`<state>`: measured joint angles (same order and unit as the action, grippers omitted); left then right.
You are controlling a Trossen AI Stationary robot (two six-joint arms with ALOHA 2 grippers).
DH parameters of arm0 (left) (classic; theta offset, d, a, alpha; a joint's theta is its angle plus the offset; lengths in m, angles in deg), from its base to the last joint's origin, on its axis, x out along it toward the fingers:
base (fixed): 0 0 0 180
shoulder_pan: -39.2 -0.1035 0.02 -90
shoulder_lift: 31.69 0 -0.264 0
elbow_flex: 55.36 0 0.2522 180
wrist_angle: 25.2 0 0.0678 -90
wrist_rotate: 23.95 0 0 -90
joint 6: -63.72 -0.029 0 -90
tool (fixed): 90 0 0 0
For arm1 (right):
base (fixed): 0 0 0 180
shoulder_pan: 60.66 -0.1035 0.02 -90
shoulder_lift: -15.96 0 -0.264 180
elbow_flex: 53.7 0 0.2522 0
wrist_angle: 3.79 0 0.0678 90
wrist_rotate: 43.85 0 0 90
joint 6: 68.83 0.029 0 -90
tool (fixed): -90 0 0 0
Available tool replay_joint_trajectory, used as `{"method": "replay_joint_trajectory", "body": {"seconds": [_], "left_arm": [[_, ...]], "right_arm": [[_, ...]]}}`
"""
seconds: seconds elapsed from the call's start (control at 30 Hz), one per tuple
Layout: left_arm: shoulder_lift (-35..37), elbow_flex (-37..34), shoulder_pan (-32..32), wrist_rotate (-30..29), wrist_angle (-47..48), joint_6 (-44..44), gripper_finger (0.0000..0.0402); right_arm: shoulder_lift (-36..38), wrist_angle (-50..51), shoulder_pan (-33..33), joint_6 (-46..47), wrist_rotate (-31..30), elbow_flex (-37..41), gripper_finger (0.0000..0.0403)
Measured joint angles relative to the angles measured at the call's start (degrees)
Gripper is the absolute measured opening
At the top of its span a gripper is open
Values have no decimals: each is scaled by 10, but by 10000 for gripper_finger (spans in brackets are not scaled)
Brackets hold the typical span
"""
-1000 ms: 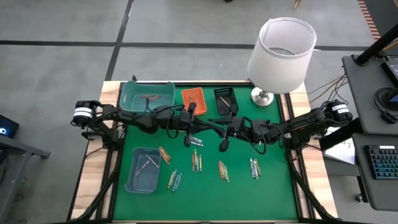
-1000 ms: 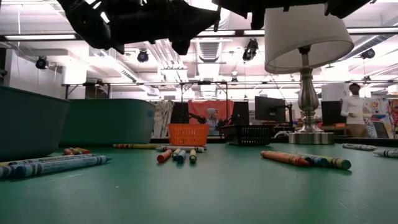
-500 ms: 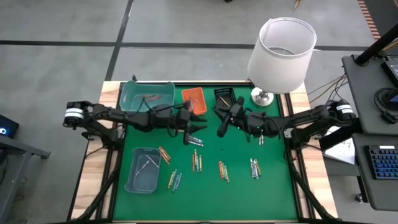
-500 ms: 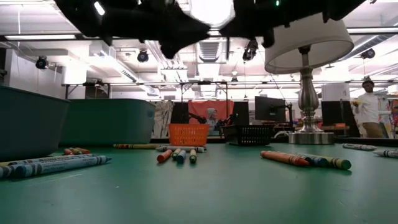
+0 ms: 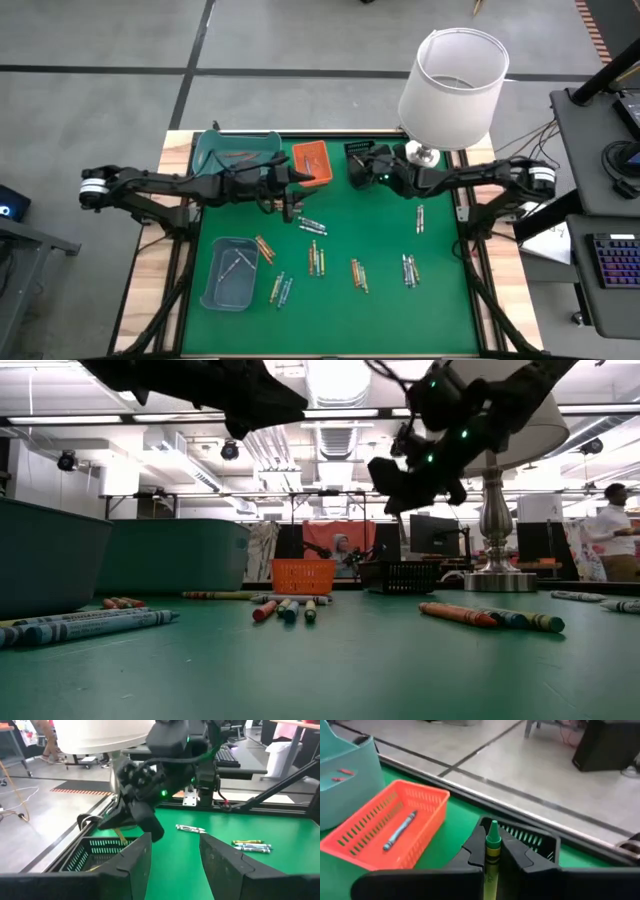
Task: Sort crayons
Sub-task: Put the green crayon into the black bin, then put the blue crayon into the orange bin
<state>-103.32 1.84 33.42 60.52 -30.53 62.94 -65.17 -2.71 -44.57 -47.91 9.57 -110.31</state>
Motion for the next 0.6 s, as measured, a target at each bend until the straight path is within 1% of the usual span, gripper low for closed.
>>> {"method": "replay_joint_trajectory", "body": {"seconds": [0.07, 0.2, 0.3, 0.43, 0.5, 0.6], "left_arm": [[-2, 0, 0, 0, -1, 0, 150], [-12, 0, 0, 0, 1, 0, 150], [-21, 0, 0, 0, 1, 0, 150], [-32, 0, 0, 0, 2, 5, 150], [-35, 0, 0, 0, 5, 11, 150], [-37, 0, 0, 0, 12, 18, 150]], "right_arm": [[-12, 3, 4, 4, 2, 0, 32], [-23, -1, 5, 6, 1, 0, 71], [-24, 0, 5, 15, 2, 0, 99], [-16, 0, 5, 16, 11, 0, 125], [-10, 0, 4, 16, 25, 0, 133], [-5, 0, 1, 17, 64, 0, 141]]}}
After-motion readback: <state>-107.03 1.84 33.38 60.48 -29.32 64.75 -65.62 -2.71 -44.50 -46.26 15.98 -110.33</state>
